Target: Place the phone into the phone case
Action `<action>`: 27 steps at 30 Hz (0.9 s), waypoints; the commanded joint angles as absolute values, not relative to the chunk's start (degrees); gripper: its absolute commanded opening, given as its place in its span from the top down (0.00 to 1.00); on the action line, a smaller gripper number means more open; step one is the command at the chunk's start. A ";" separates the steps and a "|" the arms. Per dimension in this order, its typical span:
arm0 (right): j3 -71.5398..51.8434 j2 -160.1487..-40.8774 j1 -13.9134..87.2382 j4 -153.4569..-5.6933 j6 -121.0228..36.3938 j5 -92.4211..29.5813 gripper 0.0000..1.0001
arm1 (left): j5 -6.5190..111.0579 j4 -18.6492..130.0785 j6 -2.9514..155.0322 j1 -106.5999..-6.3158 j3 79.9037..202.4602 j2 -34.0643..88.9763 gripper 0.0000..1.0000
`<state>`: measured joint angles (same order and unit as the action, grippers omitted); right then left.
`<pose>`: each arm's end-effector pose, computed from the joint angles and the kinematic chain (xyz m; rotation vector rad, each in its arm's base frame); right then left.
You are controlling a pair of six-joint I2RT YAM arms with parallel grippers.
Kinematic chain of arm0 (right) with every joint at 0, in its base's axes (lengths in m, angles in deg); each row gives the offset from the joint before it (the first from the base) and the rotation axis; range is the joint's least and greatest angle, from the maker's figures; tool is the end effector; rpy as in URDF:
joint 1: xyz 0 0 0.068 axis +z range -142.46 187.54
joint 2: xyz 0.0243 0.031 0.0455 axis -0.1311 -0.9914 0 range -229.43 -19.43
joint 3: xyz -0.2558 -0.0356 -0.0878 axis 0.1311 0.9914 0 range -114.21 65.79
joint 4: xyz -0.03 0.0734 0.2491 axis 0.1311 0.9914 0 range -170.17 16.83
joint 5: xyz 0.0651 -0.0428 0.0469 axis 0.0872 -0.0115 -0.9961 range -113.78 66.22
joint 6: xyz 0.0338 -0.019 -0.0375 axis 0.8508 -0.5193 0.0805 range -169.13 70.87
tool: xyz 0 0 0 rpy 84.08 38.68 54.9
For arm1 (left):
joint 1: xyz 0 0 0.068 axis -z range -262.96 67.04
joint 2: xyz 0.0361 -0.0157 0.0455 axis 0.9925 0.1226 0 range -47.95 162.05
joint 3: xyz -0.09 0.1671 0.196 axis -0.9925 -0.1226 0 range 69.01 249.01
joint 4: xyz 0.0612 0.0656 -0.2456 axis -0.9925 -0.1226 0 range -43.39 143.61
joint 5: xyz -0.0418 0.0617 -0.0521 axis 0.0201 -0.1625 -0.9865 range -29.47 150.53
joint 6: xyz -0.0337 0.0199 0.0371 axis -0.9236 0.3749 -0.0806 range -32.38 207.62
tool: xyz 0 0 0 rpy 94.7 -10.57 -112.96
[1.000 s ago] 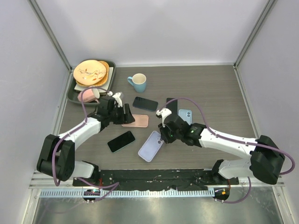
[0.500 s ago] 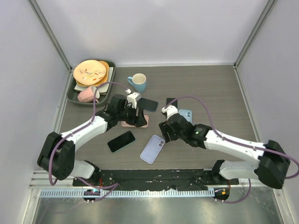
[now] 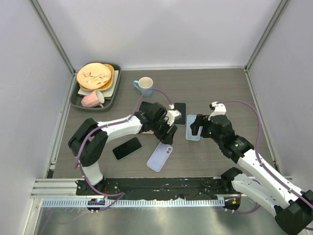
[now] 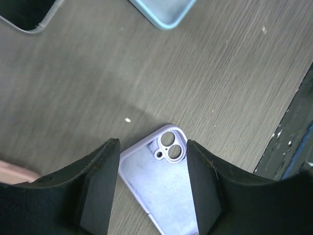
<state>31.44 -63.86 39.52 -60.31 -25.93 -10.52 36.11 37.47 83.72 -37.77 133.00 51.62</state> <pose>0.1548 0.0870 0.2603 -0.0201 2.0965 0.3446 0.2460 -0.2686 0.1966 1.0864 2.3364 -0.8761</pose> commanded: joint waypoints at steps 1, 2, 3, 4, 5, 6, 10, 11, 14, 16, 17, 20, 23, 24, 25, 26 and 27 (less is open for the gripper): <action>31.60 -64.52 37.33 -61.71 -24.61 -17.27 0.17 | 38.64 34.45 87.00 -34.97 135.37 54.17 0.40; 31.60 -65.13 37.16 -61.71 -24.69 -17.80 0.17 | 39.08 34.54 87.09 -34.62 135.37 54.87 0.41; 31.51 -65.57 37.15 -61.71 -24.70 -18.41 0.17 | 39.87 34.36 87.18 -33.92 135.37 55.32 0.41; 31.42 -65.92 37.07 -61.80 -24.70 -18.42 0.17 | 39.96 34.19 87.27 -33.65 135.37 55.58 0.41; 31.25 -66.54 37.15 -61.80 -24.70 -18.50 0.17 | 40.23 33.84 87.36 -33.48 135.28 56.02 0.42; 31.07 -66.80 36.98 -61.80 -24.78 -18.77 0.17 | 40.92 33.57 87.36 -33.21 135.11 56.20 0.42; 30.81 -67.42 36.89 -61.80 -25.13 -19.03 0.17 | 44.69 33.57 87.36 -32.42 134.05 56.20 0.46; 30.89 -67.33 36.89 -61.80 -25.13 -19.03 0.17 | 45.75 33.83 87.36 -32.25 133.62 56.29 0.46; 31.33 -66.89 36.80 -62.15 -25.22 -18.86 0.17 | 49.98 34.10 87.27 -31.54 133.44 56.38 0.53; 31.33 -66.63 36.72 -62.15 -24.96 -18.51 0.17 | 51.47 33.66 87.36 -30.93 133.87 57.16 0.60; 31.33 -66.46 36.72 -62.07 -24.79 -18.42 0.17 | 53.22 33.14 87.36 -30.67 134.22 57.60 0.62; 31.42 -65.49 36.63 -61.98 -24.61 -17.54 0.18 | 55.78 31.99 87.36 -29.43 135.19 59.27 0.71; 31.16 -64.61 36.45 -61.98 -24.69 -16.84 0.18 | 55.70 31.38 86.83 -28.64 135.63 60.07 0.82; 31.16 -64.26 36.36 -61.89 -24.78 -16.66 0.18 | 55.78 31.72 86.39 -28.55 135.46 59.98 0.87; 31.07 -64.08 36.36 -61.80 -24.78 -16.40 0.18 | 55.96 32.07 85.00 -28.55 135.28 59.72 0.90; 30.98 -63.82 36.28 -61.80 -24.78 -16.31 0.19 | 55.96 33.30 84.37 -28.55 134.67 58.76 0.94; 31.07 -63.64 36.28 -61.80 -24.78 -16.13 0.19 | 56.74 33.83 83.50 -28.55 134.41 58.14 1.00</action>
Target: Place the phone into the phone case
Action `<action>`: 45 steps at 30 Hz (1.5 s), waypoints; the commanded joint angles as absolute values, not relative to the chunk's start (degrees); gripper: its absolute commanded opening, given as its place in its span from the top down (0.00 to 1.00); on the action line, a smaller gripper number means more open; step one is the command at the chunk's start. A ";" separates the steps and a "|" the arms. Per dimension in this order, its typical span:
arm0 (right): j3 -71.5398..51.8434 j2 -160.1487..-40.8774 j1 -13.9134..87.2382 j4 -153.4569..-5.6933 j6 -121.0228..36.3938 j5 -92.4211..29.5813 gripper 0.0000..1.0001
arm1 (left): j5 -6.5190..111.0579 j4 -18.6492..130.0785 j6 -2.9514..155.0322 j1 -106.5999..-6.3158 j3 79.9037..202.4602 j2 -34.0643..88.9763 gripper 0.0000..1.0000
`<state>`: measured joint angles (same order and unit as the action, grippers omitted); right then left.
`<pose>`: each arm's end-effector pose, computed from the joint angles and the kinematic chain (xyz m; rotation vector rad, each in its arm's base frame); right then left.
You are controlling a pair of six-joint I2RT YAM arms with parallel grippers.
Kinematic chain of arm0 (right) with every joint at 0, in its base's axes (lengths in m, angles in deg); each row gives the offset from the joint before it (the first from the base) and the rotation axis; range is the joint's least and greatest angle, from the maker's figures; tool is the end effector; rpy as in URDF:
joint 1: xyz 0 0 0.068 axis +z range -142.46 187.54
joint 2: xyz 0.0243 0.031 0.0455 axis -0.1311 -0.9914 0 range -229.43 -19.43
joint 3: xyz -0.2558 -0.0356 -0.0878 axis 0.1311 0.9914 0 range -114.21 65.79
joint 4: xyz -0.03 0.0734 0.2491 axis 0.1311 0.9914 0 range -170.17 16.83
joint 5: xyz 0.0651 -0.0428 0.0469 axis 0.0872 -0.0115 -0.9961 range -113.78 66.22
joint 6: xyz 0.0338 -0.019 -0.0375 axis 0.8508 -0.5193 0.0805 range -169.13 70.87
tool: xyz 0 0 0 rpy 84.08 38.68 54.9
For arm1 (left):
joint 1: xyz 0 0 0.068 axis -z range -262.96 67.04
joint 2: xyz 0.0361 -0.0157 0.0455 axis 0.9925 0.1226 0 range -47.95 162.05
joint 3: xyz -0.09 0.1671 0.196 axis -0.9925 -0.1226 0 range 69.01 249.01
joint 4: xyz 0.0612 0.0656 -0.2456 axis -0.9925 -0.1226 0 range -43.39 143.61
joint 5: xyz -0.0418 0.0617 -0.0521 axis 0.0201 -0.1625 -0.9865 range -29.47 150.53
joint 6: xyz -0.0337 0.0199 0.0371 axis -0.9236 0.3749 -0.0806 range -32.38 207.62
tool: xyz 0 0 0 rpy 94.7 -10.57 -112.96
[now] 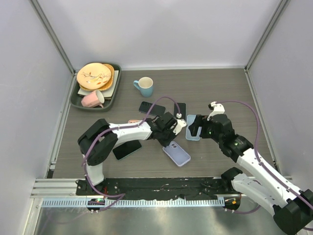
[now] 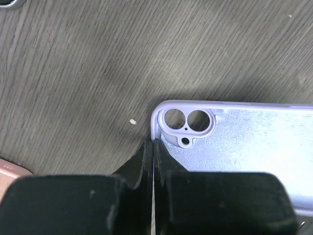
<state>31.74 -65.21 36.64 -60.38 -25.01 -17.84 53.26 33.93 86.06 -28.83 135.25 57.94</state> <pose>0.1602 0.0849 0.2544 -0.0311 2.1492 0.4391 0.2160 -0.3065 0.1633 1.2302 2.3853 -0.4944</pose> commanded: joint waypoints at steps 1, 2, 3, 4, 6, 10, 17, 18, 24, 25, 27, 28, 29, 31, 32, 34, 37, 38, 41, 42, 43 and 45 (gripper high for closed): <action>30.98 -63.64 36.28 -61.71 -24.78 -16.13 0.19 | 57.27 34.53 81.14 -28.55 134.23 57.52 1.00; 30.98 -63.82 36.28 -61.89 -24.78 -15.96 0.19 | 57.54 34.71 80.07 -28.55 134.14 56.21 1.00; 30.89 -63.99 36.28 -61.80 -24.70 -16.13 0.19 | 58.93 34.54 78.84 -28.47 134.14 55.77 1.00; 30.63 -64.17 36.28 -61.89 -24.70 -16.13 0.19 | 59.73 34.10 77.35 -28.55 134.23 55.15 1.00; 30.28 -64.69 36.28 -61.89 -24.52 -16.57 0.20 | 60.00 33.49 73.05 -28.55 134.14 53.31 1.00; 30.10 -64.78 36.28 -62.24 -24.69 -16.83 0.20 | 67.10 29.80 63.21 -28.55 132.48 50.32 1.00; 30.45 -66.63 36.28 -64.26 -24.52 -18.41 0.20 | 72.04 30.58 41.25 -28.55 123.26 42.76 1.00; 30.45 -67.06 36.28 -64.96 -24.52 -18.68 0.20 | 72.31 31.28 35.65 -28.55 121.76 41.80 1.00; 30.10 -69.97 36.28 -66.19 -24.26 -20.88 0.20 | 74.41 38.58 23.64 -26.19 113.05 39.15 0.99; 30.19 -70.14 36.28 -66.28 -24.26 -21.05 0.19 | 75.29 38.15 22.94 -24.27 113.48 38.98 0.98; 30.45 -70.32 36.19 -66.55 -24.34 -20.97 0.19 | 78.26 36.49 22.93 -21.97 115.32 38.89 0.93; 30.37 -70.41 36.27 -66.63 -24.43 -20.88 0.19 | 79.07 35.69 23.37 -19.87 116.11 38.89 0.87; 30.37 -70.84 36.28 -66.72 -24.52 -21.05 0.19 | 79.95 34.81 23.63 -18.98 116.91 39.06 0.73; 30.02 -71.20 36.28 -66.81 -24.69 -21.49 0.18 | 82.85 31.91 24.42 -16.88 118.84 39.24 0.52; 29.93 -71.63 36.28 -67.07 -24.70 -21.75 0.19 | 83.64 31.29 24.69 -16.52 119.19 38.80 0.42; 30.01 -71.99 36.27 -67.42 -24.70 -22.28 0.18 | 85.04 30.58 25.91 -16.34 119.46 38.27 0.38; 30.10 -73.04 36.28 -68.30 -24.78 -23.07 0.18 | 87.85 29.09 28.64 -16.34 119.37 36.17 0.36; 30.10 -73.31 36.19 -68.39 -24.78 -23.08 0.18 | 88.73 28.22 29.60 -16.34 119.46 35.73 0.35; 29.93 -74.36 36.28 -68.57 -24.87 -22.99 0.18 | 90.41 26.98 32.15 -16.51 119.37 34.14 0.39; 29.93 -74.36 36.19 -68.66 -24.96 -22.99 0.18 | 90.24 26.98 33.29 -16.69 119.11 33.88 0.41; 30.01 -74.71 36.27 -68.74 -24.96 -23.07 0.18 | 90.06 27.15 33.83 -17.12 119.02 34.05 0.42; 30.10 -75.07 36.19 -69.01 -25.05 -24.92 0.18 | 88.23 29.51 36.19 -17.56 118.50 34.58 0.46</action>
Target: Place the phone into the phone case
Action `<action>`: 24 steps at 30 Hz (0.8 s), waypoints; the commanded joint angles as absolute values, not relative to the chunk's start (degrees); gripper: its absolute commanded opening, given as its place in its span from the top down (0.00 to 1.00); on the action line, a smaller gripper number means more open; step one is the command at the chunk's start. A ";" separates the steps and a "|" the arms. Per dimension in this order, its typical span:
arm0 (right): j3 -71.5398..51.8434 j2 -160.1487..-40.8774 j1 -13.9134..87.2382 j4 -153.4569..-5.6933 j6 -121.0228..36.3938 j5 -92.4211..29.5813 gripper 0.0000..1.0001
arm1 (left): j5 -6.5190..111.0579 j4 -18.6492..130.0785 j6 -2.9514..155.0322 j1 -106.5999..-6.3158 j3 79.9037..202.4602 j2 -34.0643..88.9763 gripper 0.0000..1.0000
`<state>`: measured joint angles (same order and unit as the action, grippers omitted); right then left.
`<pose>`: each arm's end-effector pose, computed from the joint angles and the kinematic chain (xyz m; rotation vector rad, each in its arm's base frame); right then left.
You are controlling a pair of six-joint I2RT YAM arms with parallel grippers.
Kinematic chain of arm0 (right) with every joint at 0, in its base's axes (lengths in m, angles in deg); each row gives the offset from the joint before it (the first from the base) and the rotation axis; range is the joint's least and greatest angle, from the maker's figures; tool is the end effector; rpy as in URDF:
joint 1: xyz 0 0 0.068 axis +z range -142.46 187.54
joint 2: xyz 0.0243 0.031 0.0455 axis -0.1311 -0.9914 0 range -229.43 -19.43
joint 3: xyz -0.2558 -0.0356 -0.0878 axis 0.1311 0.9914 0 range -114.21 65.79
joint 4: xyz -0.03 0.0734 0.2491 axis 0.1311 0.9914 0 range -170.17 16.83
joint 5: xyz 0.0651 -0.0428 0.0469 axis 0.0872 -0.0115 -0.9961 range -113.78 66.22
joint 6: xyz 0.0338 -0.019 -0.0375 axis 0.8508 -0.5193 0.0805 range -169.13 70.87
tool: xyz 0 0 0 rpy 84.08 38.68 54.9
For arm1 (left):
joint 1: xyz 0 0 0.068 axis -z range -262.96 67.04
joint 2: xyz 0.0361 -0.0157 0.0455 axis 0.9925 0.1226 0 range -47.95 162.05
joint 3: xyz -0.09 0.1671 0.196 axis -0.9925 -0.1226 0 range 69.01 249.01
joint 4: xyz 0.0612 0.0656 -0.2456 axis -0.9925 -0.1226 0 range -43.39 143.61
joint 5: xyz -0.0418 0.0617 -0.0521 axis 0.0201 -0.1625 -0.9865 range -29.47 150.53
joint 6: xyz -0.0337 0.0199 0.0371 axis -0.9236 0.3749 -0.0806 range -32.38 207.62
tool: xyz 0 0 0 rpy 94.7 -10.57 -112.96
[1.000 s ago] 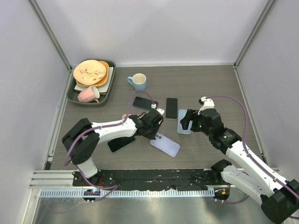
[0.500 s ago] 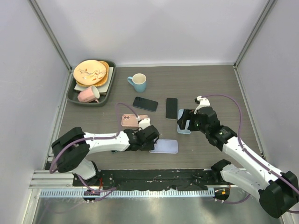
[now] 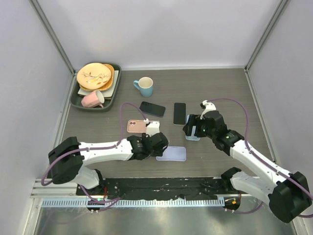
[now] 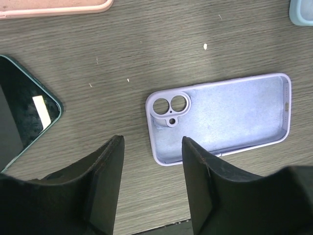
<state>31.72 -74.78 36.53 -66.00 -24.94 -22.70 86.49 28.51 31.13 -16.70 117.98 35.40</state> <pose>0.1834 0.1008 0.2341 -0.0829 2.2330 0.4969 0.1266 -0.2494 0.1956 0.0558 2.4836 -0.3198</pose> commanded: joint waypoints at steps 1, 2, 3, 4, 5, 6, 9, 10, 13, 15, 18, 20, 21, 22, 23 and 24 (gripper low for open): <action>30.02 -75.33 36.19 -69.01 -25.05 -24.83 0.18 | 87.52 30.57 36.73 -17.83 118.23 35.28 0.48; 30.01 -75.42 36.19 -69.01 -25.05 -24.75 0.18 | 86.03 32.76 36.99 -17.92 118.06 35.63 0.51; 30.10 -75.51 36.27 -69.10 -25.13 -24.75 0.18 | 85.06 34.17 37.52 -17.92 117.53 36.16 0.52; 30.10 -75.59 36.28 -69.01 -25.13 -24.66 0.18 | 84.36 35.23 38.04 -17.92 117.44 37.47 0.53; 30.19 -75.77 36.28 -69.18 -25.22 -24.57 0.18 | 83.74 35.85 38.14 -17.92 117.27 38.35 0.54; 30.45 -75.77 36.19 -69.18 -25.31 -24.57 0.18 | 83.56 36.12 38.05 -17.92 117.61 39.23 0.55; 30.89 -75.86 36.28 -69.10 -25.49 -24.48 0.18 | 84.17 33.84 37.96 -17.92 118.93 42.83 0.55; 30.98 -75.60 36.28 -68.92 -25.57 -24.31 0.18 | 84.26 33.49 37.61 -17.92 119.02 43.71 0.57; 31.51 -74.72 36.28 -68.66 -25.57 -24.04 0.18 | 83.73 32.96 37.17 -17.92 119.20 46.35 0.64; 31.68 -74.63 36.27 -68.57 -25.58 -24.04 0.18 | 83.38 33.04 37.08 -17.92 119.02 46.62 0.77; 31.77 -74.45 36.28 -68.57 -25.84 -24.04 0.18 | 81.19 34.36 36.82 -17.92 118.41 45.31 1.00; 31.86 -74.71 36.28 -68.83 -25.75 -24.04 0.18 | 80.57 34.45 35.51 -17.66 118.32 43.55 1.00; 31.86 -74.89 36.28 -69.18 -25.66 -24.04 0.18 | 80.31 33.84 34.80 -17.48 118.32 42.85 1.00; 31.69 -75.07 36.28 -69.36 -25.75 -24.04 0.18 | 80.39 33.23 32.88 -16.96 118.58 42.32 1.00; 31.60 -75.33 36.19 -69.36 -25.84 -24.04 0.18 | 80.48 32.61 31.82 -16.69 118.67 41.27 1.00; 31.51 -75.59 36.27 -69.45 -25.75 -24.04 0.18 | 81.00 30.52 30.50 -16.34 119.02 40.91 1.00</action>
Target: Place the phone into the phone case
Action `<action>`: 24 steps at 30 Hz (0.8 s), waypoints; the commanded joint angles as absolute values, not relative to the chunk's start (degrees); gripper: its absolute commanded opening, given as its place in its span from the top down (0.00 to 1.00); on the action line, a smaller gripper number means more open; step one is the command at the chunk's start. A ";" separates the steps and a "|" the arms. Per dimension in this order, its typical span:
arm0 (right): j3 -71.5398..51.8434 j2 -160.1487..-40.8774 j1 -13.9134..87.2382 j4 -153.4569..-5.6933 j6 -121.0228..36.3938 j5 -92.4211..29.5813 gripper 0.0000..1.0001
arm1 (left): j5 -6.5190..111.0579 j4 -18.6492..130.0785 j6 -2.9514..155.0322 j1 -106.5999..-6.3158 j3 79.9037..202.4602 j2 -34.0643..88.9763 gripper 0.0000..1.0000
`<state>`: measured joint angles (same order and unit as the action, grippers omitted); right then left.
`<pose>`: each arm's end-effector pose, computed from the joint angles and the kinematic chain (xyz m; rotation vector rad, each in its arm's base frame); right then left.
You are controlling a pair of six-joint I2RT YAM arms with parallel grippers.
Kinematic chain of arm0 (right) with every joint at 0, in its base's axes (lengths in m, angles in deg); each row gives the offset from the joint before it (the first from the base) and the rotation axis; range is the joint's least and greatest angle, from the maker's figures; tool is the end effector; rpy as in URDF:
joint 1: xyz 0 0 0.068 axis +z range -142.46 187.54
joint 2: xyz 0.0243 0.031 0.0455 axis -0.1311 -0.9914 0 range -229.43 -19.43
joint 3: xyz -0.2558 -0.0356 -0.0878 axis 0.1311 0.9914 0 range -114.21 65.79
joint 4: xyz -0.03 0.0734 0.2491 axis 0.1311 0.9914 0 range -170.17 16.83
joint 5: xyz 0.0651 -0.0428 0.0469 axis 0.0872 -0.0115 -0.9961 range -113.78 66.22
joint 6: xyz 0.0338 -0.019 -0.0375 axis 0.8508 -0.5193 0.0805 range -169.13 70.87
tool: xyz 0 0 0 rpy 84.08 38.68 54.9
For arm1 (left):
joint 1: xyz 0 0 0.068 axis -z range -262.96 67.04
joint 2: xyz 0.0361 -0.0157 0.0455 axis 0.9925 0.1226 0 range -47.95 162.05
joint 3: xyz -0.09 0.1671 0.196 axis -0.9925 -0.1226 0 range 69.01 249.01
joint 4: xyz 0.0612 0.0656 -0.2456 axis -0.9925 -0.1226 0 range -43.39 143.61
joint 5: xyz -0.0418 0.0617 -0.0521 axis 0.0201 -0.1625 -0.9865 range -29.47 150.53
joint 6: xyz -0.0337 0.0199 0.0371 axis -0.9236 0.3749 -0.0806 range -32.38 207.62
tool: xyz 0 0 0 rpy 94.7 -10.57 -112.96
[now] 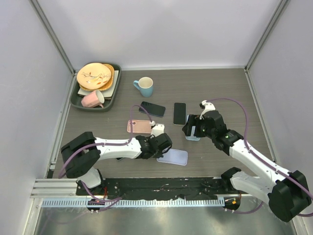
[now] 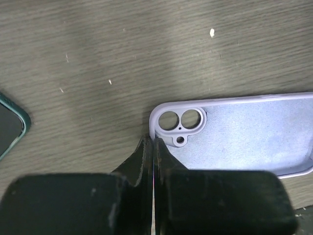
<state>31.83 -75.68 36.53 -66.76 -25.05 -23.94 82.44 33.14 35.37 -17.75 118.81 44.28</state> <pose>0.1852 0.1027 0.2316 -0.0978 2.2410 0.5168 0.1379 -0.2671 0.1610 0.1704 2.5598 -0.2702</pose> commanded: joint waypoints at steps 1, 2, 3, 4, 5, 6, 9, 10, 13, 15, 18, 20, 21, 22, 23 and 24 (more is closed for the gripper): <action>31.33 -75.59 36.28 -69.45 -25.84 -24.04 0.18 | 81.53 29.54 28.75 -15.64 119.11 40.65 1.00; 31.33 -75.59 36.28 -69.45 -25.84 -24.04 0.18 | 81.80 28.75 25.60 -15.29 119.02 40.12 1.00; 31.51 -75.77 36.28 -69.62 -25.84 -24.04 0.18 | 82.50 27.78 23.66 -15.02 118.33 39.86 1.00; 31.60 -75.77 36.19 -69.80 -25.84 -24.13 0.18 | 82.59 27.68 21.98 -14.50 117.88 39.50 1.00; 31.77 -75.77 36.27 -70.15 -25.84 -24.13 0.18 | 82.85 27.77 19.01 -14.23 117.36 39.15 1.00; 31.86 -76.03 36.28 -70.15 -25.93 -24.13 0.18 | 83.29 27.51 17.76 -13.97 116.48 39.24 1.00; 31.77 -76.12 36.28 -70.15 -25.75 -24.31 0.18 | 84.26 26.98 16.34 -13.09 116.30 39.41 0.93; 31.86 -76.03 36.19 -70.24 -25.75 -24.39 0.18 | 85.31 26.46 16.43 -12.48 116.56 39.41 0.86; 32.21 -76.21 36.19 -70.94 -25.84 -24.66 0.17 | 88.03 24.17 17.22 -11.07 117.88 38.36 0.43; 32.12 -76.47 36.28 -71.21 -25.93 -24.83 0.16 | 90.49 22.94 18.27 -10.97 118.14 37.48 0.31; 31.77 -77.00 36.19 -71.20 -25.93 -25.53 0.16 | 93.75 21.28 18.89 -11.06 118.32 35.29 0.24; 31.86 -76.91 36.28 -71.21 -25.66 -25.71 0.15 | 94.37 21.18 20.64 -11.32 118.23 33.71 0.24; 31.95 -76.91 36.19 -71.29 -25.66 -25.80 0.15 | 94.28 21.79 21.34 -11.59 118.14 33.27 0.24; 32.04 -76.74 36.19 -71.38 -25.58 -25.97 0.14 | 93.76 22.58 23.70 -12.55 117.97 32.83 0.23; 32.12 -76.74 36.27 -71.47 -25.49 -26.15 0.14 | 92.88 24.50 24.77 -13.34 117.71 31.95 0.23; 32.21 -76.82 36.28 -71.56 -25.40 -26.50 0.14 | 90.26 25.82 26.17 -15.44 117.10 31.42 0.23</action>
